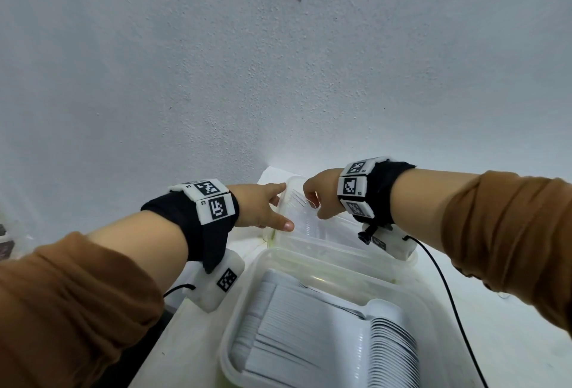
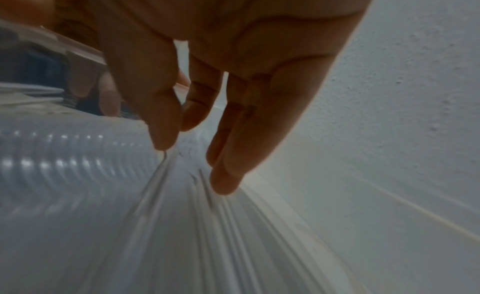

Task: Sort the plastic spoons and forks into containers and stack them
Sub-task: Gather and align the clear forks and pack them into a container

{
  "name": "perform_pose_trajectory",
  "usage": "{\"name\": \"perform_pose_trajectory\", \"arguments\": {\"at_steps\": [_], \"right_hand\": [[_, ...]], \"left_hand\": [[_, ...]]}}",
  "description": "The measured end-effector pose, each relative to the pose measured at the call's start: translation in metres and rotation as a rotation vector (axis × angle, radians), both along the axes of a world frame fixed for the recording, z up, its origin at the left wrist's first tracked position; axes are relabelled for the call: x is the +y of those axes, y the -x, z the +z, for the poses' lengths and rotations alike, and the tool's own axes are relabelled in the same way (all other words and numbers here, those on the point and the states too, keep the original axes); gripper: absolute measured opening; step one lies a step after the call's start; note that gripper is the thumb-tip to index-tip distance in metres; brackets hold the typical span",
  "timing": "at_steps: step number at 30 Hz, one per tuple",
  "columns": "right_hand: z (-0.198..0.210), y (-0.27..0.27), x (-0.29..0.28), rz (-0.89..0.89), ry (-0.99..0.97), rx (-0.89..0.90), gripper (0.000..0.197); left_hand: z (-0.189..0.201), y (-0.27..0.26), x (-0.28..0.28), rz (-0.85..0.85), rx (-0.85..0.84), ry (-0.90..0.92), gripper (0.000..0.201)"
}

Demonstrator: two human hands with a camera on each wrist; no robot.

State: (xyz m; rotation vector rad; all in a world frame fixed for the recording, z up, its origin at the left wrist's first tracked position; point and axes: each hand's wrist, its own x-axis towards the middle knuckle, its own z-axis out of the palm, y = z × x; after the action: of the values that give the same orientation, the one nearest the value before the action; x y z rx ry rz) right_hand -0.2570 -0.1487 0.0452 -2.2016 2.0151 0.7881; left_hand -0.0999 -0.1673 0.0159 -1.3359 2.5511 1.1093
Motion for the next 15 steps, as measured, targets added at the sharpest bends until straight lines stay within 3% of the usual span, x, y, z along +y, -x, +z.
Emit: {"name": "perform_pose_trajectory", "arguments": {"at_steps": [4, 8, 15], "right_hand": [[0.0047, 0.0012, 0.0011, -0.023, -0.034, -0.015, 0.003], [0.0055, 0.0034, 0.0006, -0.039, -0.065, -0.016, 0.016], [0.0053, 0.0039, -0.0001, -0.096, -0.104, -0.022, 0.01]], "left_hand": [[0.0007, 0.0002, 0.0004, 0.002, -0.002, 0.006, 0.087], [0.0018, 0.0003, 0.0004, -0.011, -0.006, 0.007, 0.087], [0.0018, -0.0002, 0.0005, -0.014, -0.002, 0.006, 0.085]]}}
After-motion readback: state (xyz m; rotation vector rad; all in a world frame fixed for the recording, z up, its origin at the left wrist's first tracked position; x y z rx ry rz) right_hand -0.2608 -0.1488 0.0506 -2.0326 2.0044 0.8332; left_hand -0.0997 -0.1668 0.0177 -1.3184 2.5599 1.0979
